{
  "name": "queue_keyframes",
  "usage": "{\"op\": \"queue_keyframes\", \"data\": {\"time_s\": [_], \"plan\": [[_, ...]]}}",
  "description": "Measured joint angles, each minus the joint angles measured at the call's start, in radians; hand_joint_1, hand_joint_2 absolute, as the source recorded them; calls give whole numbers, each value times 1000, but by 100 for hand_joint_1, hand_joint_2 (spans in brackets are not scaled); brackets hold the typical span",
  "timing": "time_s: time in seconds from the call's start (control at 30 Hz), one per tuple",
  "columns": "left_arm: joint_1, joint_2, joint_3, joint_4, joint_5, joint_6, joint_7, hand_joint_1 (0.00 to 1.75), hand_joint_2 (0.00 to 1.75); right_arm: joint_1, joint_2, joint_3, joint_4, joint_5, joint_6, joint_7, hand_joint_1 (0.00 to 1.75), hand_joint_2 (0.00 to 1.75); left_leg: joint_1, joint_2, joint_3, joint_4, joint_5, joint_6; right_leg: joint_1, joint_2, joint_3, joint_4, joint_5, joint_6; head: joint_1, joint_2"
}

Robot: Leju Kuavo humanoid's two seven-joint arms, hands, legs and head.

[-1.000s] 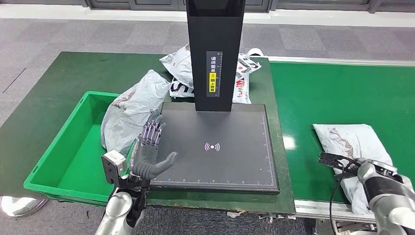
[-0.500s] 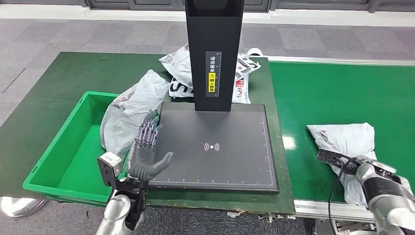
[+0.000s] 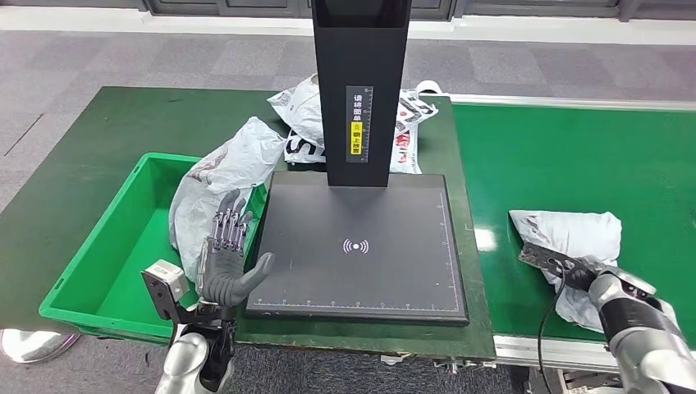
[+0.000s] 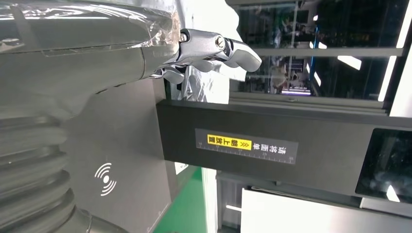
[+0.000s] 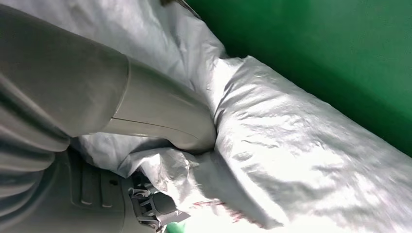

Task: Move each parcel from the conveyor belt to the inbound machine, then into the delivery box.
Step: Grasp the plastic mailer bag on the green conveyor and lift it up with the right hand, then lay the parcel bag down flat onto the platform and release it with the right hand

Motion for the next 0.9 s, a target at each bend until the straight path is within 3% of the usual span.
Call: {"op": "queue_keyframes", "data": {"time_s": [0.13,0.23,0.33,0.73,0.9], "plan": [[28,-3,14,-30,-6,26,-3,0,175,-15,22,-60,-23,-210,-5,-99,175,175,0,0,0,0,0,0,0,0,-1,0,0,0,0,0],[52,-12,21,-51,-25,55,-14,0,175,-10,52,-128,-94,-462,44,-185,175,175,0,0,-1,0,1,-1,0,0,-1,0,0,0,0,0],[67,-23,25,-62,-38,64,-22,0,175,13,86,-164,-210,-630,88,-192,175,175,0,-2,-1,0,1,-1,0,-1,-2,1,0,0,0,0],[78,-39,27,-59,-63,74,-31,0,175,172,153,-144,-599,-949,83,-160,175,175,0,-5,-3,0,1,0,0,-4,-2,0,0,0,0,0],[85,-41,26,-44,-67,74,-46,0,175,246,171,-96,-744,-983,46,-160,175,175,0,-4,-3,0,1,-1,0,-3,-2,0,-1,0,0,0]]}}
